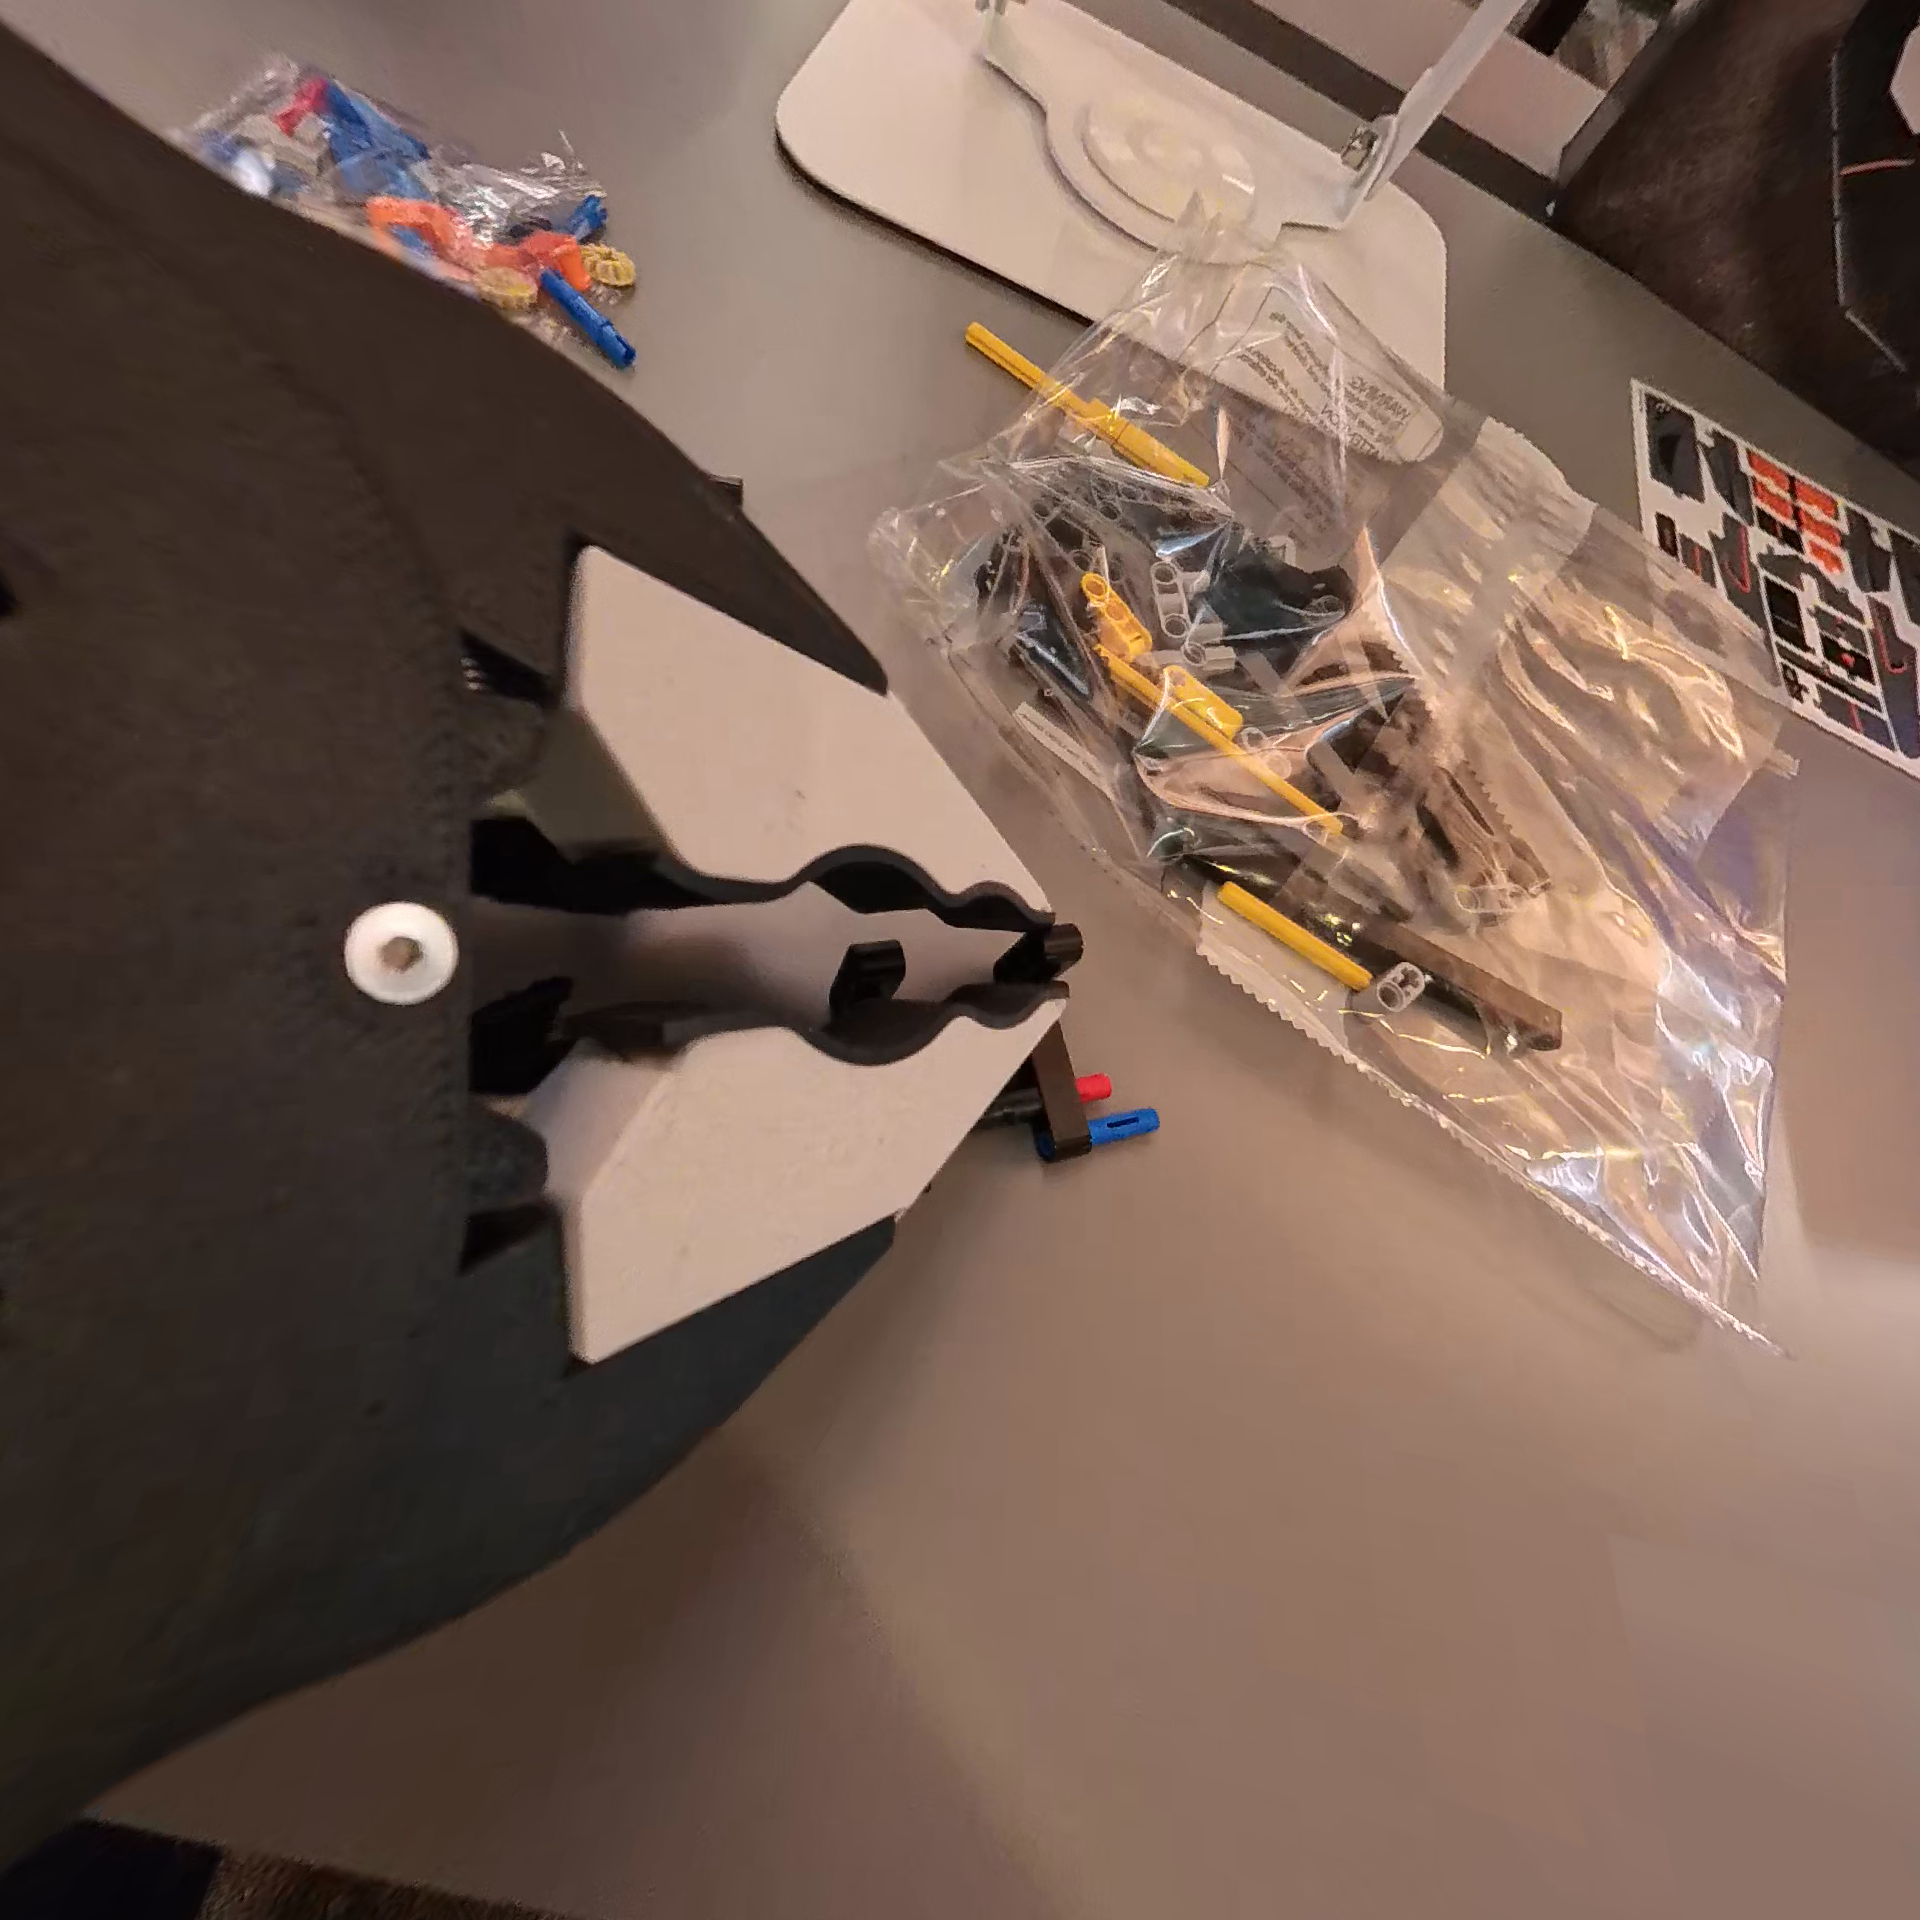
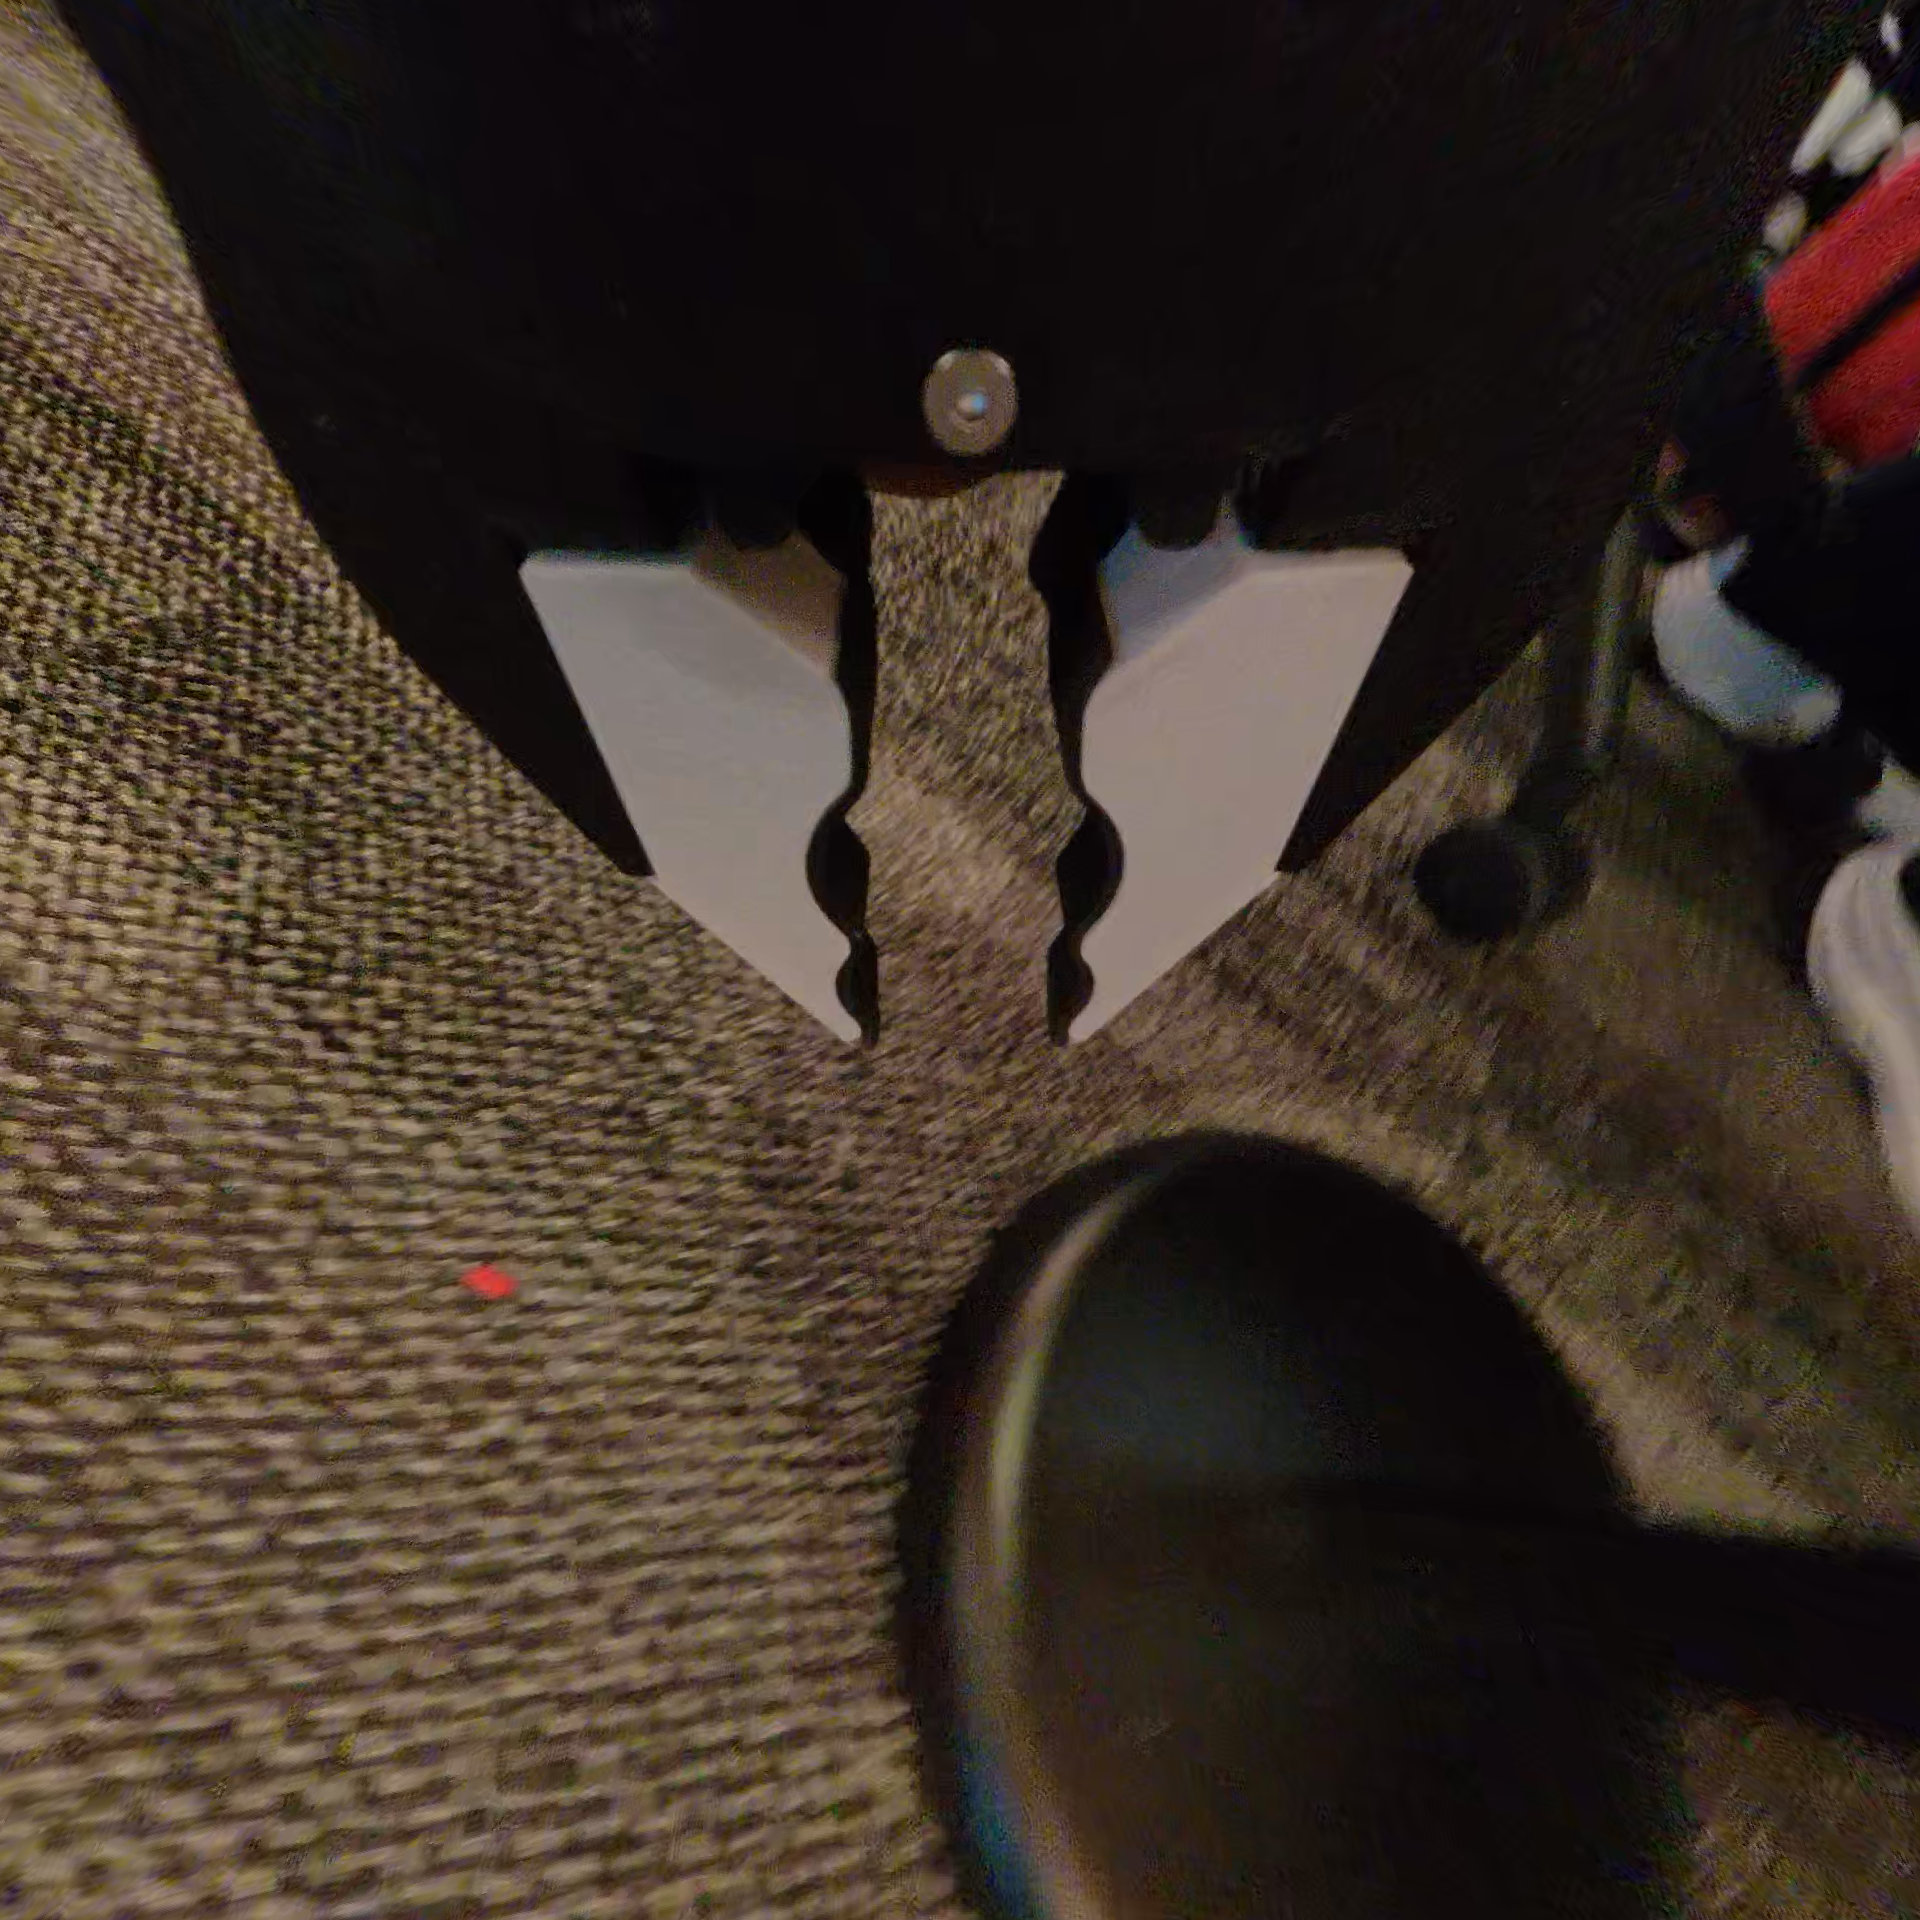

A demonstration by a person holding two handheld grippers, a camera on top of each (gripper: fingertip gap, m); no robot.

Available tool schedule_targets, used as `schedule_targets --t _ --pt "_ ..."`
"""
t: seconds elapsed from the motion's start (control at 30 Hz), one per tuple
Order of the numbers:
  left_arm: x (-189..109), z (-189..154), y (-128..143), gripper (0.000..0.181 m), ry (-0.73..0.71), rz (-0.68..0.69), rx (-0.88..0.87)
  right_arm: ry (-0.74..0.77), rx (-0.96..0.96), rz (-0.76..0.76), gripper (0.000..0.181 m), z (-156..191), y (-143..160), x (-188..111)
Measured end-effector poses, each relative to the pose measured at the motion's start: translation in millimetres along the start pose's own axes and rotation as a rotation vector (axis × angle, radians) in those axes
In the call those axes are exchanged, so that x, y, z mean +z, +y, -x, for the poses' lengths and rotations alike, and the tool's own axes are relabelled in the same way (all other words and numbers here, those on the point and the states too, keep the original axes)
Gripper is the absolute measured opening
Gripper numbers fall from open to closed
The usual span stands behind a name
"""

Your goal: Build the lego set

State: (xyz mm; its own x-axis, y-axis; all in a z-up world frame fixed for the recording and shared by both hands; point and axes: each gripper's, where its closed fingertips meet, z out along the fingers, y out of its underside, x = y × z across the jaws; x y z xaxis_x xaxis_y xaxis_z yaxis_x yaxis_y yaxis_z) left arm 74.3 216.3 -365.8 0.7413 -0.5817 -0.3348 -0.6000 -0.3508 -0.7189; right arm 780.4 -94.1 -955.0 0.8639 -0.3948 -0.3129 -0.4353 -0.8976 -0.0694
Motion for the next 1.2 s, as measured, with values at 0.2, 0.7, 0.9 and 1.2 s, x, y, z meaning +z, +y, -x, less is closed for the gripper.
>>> schedule_targets --t 0.2,0.7,0.9,1.2 --pt "1.0 -2.9 -2.1 0.008 -0.017 0.006 -0.008 0.107 0.153 -0.091 0.035 -66.8 -20.4 32.1" --pt "4.5 -5.5 -5.7 0.008 -0.032 0.025 -0.061 0.182 0.305 -0.011 0.028 -117.2 -22.3 81.3" --pt "6.7 -5.1 -7.3 0.008 -0.043 0.03 -0.063 0.187 0.342 0.018 0.007 -126.2 -18.4 83.1" --pt "6.6 -5.0 -7.2 0.008 -0.049 0.03 -0.058 0.181 0.366 0.027 0.008 -124.3 -16.5 83.6"
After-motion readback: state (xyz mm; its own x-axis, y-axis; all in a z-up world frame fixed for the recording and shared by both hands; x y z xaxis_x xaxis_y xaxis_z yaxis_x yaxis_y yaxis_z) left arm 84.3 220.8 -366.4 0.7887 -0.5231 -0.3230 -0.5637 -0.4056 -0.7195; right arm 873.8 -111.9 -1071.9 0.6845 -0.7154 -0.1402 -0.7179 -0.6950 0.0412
